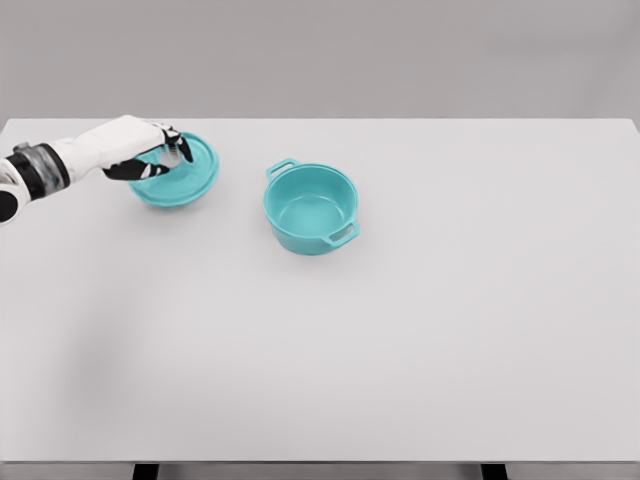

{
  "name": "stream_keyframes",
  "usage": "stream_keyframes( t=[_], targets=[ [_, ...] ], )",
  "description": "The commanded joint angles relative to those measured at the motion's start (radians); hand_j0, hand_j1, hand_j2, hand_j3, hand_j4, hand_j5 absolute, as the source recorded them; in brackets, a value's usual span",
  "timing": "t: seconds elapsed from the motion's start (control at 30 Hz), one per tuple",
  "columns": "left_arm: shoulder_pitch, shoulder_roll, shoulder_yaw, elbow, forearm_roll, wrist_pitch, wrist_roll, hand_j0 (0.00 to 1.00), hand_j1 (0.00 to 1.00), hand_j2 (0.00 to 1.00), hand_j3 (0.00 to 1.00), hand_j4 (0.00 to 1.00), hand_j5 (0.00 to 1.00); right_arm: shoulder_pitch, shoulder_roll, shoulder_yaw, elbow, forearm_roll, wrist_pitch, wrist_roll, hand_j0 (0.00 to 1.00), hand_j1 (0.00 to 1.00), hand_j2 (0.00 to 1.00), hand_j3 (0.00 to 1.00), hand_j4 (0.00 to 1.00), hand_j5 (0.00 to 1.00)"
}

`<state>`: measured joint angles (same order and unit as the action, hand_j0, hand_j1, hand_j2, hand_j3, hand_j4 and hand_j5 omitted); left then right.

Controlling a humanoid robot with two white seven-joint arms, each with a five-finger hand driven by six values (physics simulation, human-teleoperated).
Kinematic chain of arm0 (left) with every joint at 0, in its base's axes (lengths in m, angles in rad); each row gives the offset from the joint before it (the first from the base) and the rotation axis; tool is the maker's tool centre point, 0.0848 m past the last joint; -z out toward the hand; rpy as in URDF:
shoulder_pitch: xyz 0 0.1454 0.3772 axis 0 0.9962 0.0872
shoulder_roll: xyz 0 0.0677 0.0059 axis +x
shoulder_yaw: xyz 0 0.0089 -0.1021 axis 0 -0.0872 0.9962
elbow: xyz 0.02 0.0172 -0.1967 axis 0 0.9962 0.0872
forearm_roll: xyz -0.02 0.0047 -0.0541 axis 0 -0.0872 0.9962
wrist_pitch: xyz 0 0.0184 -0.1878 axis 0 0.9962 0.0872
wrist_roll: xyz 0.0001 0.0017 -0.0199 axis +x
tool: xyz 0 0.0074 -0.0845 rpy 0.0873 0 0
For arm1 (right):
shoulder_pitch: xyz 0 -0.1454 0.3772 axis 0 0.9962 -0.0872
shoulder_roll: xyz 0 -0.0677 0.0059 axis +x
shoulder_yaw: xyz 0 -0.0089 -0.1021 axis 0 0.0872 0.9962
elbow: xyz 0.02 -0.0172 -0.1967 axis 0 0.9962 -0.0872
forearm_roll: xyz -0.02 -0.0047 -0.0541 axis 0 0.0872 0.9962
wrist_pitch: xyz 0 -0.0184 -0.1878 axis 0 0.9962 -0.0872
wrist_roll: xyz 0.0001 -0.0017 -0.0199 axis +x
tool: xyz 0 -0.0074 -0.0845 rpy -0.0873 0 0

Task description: Cover the pot with left arm

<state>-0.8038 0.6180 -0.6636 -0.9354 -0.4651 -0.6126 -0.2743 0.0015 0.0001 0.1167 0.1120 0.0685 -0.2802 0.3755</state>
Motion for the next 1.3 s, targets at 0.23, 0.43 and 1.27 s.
stream_keyframes(
  t=[0.23, 0.43, 1.27],
  targets=[
    [0.002, 0.005, 0.002, -0.091, 0.039, 0.002, 0.01, 0.55, 0.55, 0.55, 0.55, 0.55, 0.55, 0.0, 0.0, 0.0, 0.0, 0.001, 0.0, 0.0, 1.0, 1.0, 1.0, 1.0, 1.0, 1.0],
    [0.021, 0.037, -0.002, -0.186, 0.068, 0.002, 0.01, 0.55, 0.55, 0.55, 0.55, 0.55, 0.55, 0.0, 0.0, 0.0, 0.0, 0.001, 0.0, 0.0, 1.0, 1.0, 1.0, 1.0, 1.0, 1.0],
    [-0.011, 0.005, -0.148, -0.286, 0.089, 0.002, 0.004, 0.55, 0.55, 0.55, 0.55, 0.55, 0.55, 0.0, 0.0, 0.0, 0.0, 0.001, 0.0, 0.0, 1.0, 1.0, 1.0, 1.0, 1.0, 1.0]
  ],
)
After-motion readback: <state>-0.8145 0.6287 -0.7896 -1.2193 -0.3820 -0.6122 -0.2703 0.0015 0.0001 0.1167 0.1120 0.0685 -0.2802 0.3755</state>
